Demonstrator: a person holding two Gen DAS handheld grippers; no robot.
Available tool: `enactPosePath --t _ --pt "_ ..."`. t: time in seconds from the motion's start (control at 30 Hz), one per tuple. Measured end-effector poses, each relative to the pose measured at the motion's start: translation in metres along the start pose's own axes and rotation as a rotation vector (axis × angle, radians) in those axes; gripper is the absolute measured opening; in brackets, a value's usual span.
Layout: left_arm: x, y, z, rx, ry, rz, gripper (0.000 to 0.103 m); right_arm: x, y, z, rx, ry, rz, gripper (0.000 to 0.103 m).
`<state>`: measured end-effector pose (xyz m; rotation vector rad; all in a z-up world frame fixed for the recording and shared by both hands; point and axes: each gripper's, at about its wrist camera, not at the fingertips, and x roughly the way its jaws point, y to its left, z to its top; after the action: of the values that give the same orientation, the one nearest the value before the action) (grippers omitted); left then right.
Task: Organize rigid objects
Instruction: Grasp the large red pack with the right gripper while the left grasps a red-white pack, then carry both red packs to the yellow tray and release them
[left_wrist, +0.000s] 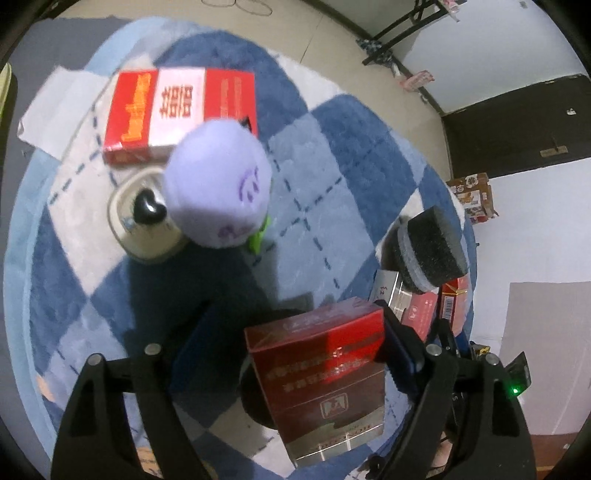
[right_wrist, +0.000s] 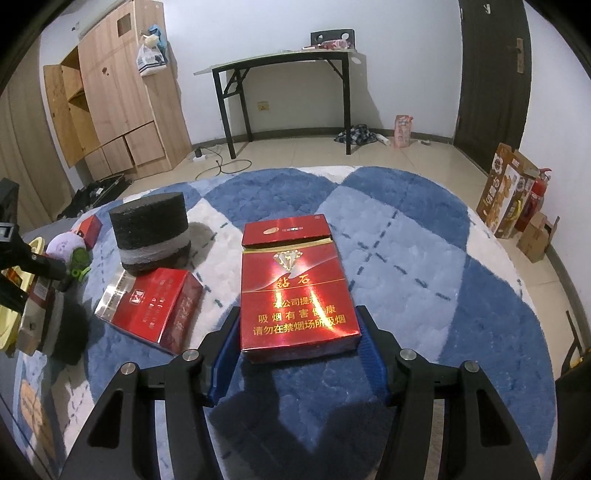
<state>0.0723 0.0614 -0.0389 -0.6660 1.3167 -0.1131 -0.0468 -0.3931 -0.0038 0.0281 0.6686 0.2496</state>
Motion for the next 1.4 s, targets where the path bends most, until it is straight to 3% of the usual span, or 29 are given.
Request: enactPosePath --t 0.1,0.27,0.53,0.7,0.8,0.9,1.07,1.13,1.27,1.4 --pt "-0.004 0.000 0.004 -0.015 0.008 -0.041 0.064 0.001 -0.001 -0.001 0.012 0.000 0.009 0.058" --pt "-0.017 -0.009 0.008 0.023 -0.019 -0.044 0.063 0.001 -0.004 -0.002 0.022 -0.002 0.011 0.058" --pt "-0.048 -0.010 0.012 0.014 -0.059 -0.125 0.062 -0.007 -0.007 0.001 0.040 -0.031 0.007 0.057" --pt "-0.099 0.011 0.016 0.015 -0.133 -0.153 0.060 -0.033 -0.009 0.014 0.057 -0.112 0.032 0.057" --pt "-0.151 0.037 0.013 0.019 -0.229 -0.175 0.059 -0.053 -0.001 0.023 0.042 -0.163 0.047 0.057" --pt "-0.205 0.073 0.007 0.018 -0.332 -0.143 0.059 -0.073 0.016 0.028 -0.003 -0.216 0.073 0.057" --pt "-0.281 0.153 0.002 -0.024 -0.465 -0.044 0.059 -0.106 0.084 0.042 -0.146 -0.255 0.191 0.057" --pt "-0.300 0.191 0.002 -0.052 -0.513 0.008 0.059 -0.110 0.119 0.046 -0.209 -0.219 0.275 0.057" --pt "-0.297 0.251 -0.005 -0.124 -0.556 0.023 0.059 -0.097 0.221 0.043 -0.346 -0.117 0.433 0.057" --pt "-0.275 0.280 -0.025 -0.161 -0.571 0.010 0.059 -0.070 0.327 0.026 -0.429 -0.035 0.543 0.057"
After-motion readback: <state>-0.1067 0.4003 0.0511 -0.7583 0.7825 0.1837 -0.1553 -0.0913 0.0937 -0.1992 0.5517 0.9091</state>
